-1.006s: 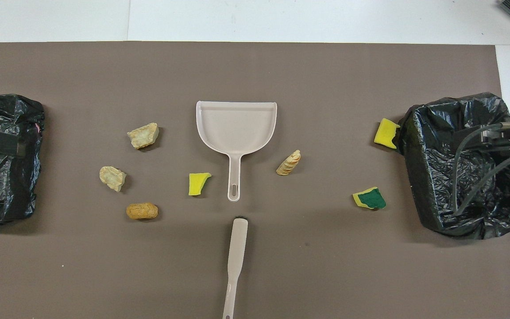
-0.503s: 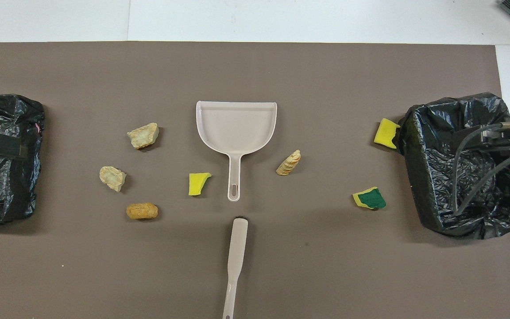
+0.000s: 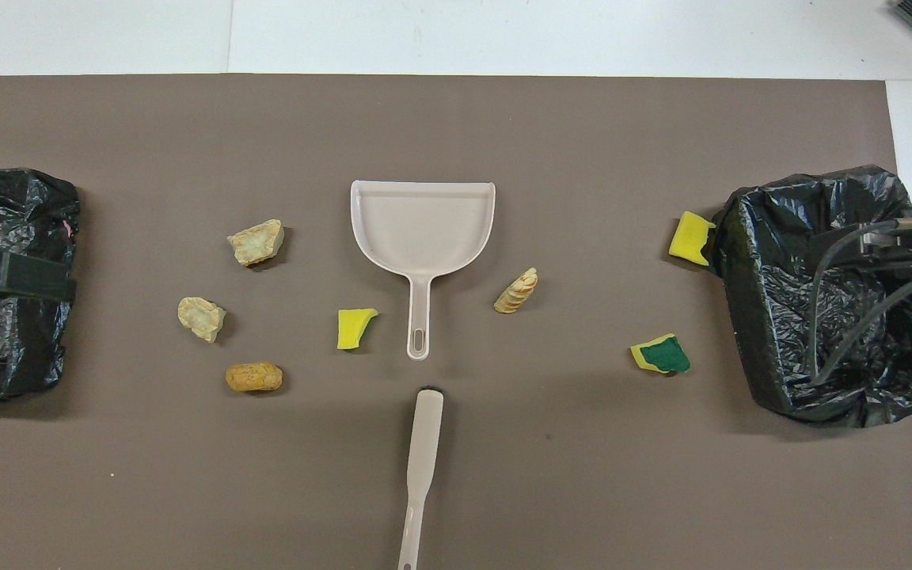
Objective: Sweep and dump trash in bin
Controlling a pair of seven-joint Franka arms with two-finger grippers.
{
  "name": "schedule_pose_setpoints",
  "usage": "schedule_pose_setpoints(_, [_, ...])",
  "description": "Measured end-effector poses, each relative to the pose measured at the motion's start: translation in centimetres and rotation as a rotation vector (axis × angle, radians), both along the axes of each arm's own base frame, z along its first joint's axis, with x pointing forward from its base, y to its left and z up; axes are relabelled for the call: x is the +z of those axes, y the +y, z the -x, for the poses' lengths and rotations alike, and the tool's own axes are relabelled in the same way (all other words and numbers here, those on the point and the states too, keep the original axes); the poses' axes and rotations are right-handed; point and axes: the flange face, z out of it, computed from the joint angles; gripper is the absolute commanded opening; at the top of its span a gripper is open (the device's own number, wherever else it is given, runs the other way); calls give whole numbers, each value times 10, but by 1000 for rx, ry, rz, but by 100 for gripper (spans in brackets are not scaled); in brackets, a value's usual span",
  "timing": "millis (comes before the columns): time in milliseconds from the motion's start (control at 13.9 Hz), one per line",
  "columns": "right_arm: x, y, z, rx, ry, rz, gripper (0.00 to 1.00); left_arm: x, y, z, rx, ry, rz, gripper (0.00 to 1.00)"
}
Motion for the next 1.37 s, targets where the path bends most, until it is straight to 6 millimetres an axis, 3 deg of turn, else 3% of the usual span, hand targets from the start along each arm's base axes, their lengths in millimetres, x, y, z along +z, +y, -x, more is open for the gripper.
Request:
schedule_pose_setpoints(216, [0, 0, 0, 0, 0, 0, 100, -27, -44, 39, -45, 17, -21, 100])
schedule_pose_setpoints(575, [0, 0, 0, 0, 0, 0, 100, -101, -144, 125, -89, 45, -68, 100])
schedule_pose_setpoints(791, [0, 0, 0, 0, 0, 0, 100, -140, -191, 162, -75, 25, -73, 100])
schedule_pose_setpoints(1006, [0, 0, 0, 0, 0, 0, 100, -175, -230, 203, -92, 6, -70, 100])
schedule_pose_setpoints(1366, [0, 0, 0, 0, 0, 0, 100, -242, -274, 271, -131, -13, -62, 100])
